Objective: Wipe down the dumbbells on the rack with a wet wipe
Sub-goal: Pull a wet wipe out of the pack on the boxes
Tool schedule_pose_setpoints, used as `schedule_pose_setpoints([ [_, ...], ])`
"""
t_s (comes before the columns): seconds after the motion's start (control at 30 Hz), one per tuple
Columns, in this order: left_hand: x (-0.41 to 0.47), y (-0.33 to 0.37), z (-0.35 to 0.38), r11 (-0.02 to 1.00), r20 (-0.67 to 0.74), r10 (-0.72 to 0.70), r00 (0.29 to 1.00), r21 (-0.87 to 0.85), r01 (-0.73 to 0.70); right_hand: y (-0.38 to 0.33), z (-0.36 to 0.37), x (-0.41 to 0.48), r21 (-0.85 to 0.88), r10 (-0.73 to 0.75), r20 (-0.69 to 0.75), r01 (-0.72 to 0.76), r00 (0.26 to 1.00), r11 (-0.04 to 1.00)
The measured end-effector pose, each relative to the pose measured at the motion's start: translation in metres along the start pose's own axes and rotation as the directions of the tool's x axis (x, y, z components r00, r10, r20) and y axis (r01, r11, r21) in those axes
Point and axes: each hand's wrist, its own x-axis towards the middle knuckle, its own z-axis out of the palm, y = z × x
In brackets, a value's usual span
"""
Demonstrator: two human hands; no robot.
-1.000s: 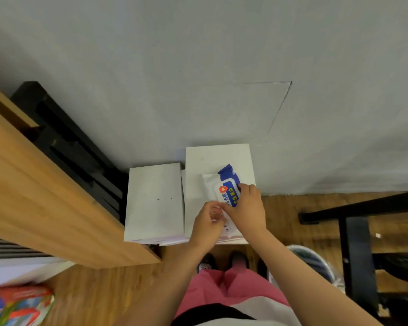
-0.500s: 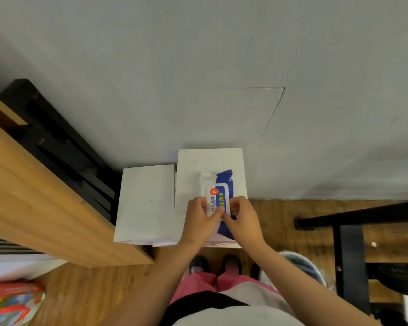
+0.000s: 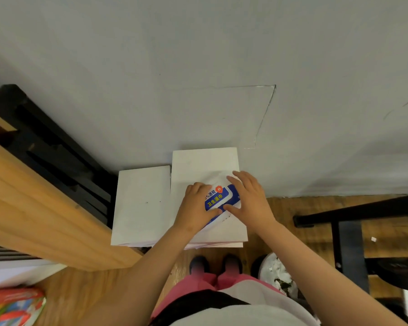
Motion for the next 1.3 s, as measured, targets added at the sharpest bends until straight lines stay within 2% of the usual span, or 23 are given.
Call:
schedule_pose_setpoints([
  [0.1,0.006,-0.004,-0.006,0.999,0.053,-0.001,0.999,-0.041,0.003,0.000,-0.001,0.008,0.023,0.021,0.142,-0.025,0.990,0.999],
  [0.17,0.010,-0.006,-0.009,0.998,0.075,-0.011,0.997,-0.063,0.016,0.002,0.000,0.009,0.045,0.049,0.177,-0.058,0.983,0.997],
  [0.57,0.015,-0.008,-0.013,0.996,0.122,-0.012,0.992,-0.085,0.022,0.004,0.014,0.007,0.120,0.065,0.064,-0.072,0.996,0.990],
  [0.97,0.023,-0.007,-0.020,0.996,0.236,-0.015,0.972,-0.084,0.036,0.007,0.014,0.012,0.158,0.070,0.087,-0.083,0.994,0.984],
  [1.03,0.023,-0.005,-0.025,0.982,0.219,-0.049,0.974,-0.166,0.087,0.008,0.013,0.011,0.156,0.063,0.088,-0.076,0.994,0.985],
  [1.1,0.027,-0.007,-0.033,0.930,0.165,-0.151,0.975,-0.311,0.197,0.010,0.012,0.008,0.164,0.080,0.118,-0.099,0.990,0.981],
  [1.17,0.031,-0.012,-0.040,0.937,0.146,-0.177,0.973,-0.276,0.212,0.010,0.010,0.006,0.165,0.094,0.157,-0.120,0.983,0.979],
  [1.23,0.032,-0.014,-0.044,0.957,0.141,-0.139,0.980,-0.234,0.169,0.008,0.009,0.007,0.163,0.095,0.174,-0.124,0.980,0.979],
  [1.3,0.035,-0.016,-0.047,0.972,0.074,-0.098,0.992,-0.206,0.111,0.004,0.004,0.010,0.155,0.085,0.200,-0.117,0.976,0.981],
])
